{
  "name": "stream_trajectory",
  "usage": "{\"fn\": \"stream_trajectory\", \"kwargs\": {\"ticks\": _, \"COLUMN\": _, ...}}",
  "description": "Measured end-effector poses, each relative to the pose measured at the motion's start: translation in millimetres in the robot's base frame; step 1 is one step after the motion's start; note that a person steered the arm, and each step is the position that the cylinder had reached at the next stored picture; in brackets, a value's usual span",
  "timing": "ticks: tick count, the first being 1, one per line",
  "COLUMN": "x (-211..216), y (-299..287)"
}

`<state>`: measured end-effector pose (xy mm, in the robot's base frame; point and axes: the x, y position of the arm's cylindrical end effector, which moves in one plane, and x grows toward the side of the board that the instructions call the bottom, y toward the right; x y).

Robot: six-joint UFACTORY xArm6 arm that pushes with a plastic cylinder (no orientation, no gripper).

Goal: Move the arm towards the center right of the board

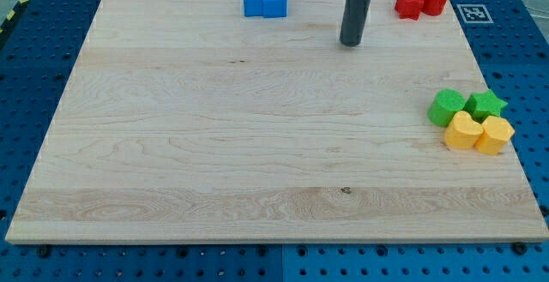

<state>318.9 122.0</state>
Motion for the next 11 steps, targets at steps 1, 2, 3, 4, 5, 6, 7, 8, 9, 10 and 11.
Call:
{"fn": "stream_trajectory", "kwargs": {"ticks": 1, "x": 0.7, "y": 22.2}}
{"fn": "stream_trajectory", "kwargs": {"ticks": 2, "x": 6.6, "y": 45.2}}
{"fn": "stream_trajectory", "kwargs": {"ticks": 3, "x": 8.8, "y": 54.7}}
{"fn": "stream_trajectory", "kwargs": {"ticks": 4, "x": 8.8, "y": 58.0}}
{"fn": "stream_trajectory", "kwargs": {"ticks": 5, "x": 8.8, "y": 64.8}}
{"fn": "stream_trajectory", "kwargs": {"ticks": 6, "x": 12.9, "y": 76.5}}
{"fn": "stream_trajectory", "kwargs": {"ticks": 7, "x": 19.0, "y": 90.0}}
{"fn": "stream_trajectory", "kwargs": {"ticks": 8, "x": 20.1, "y": 105.0}}
{"fn": "stream_trajectory", "kwargs": {"ticks": 9, "x": 22.4, "y": 122.1}}
{"fn": "stream_trajectory", "kwargs": {"ticks": 10, "x": 23.7, "y": 130.8}}
{"fn": "stream_trajectory", "kwargs": {"ticks": 11, "x": 23.7, "y": 131.0}}
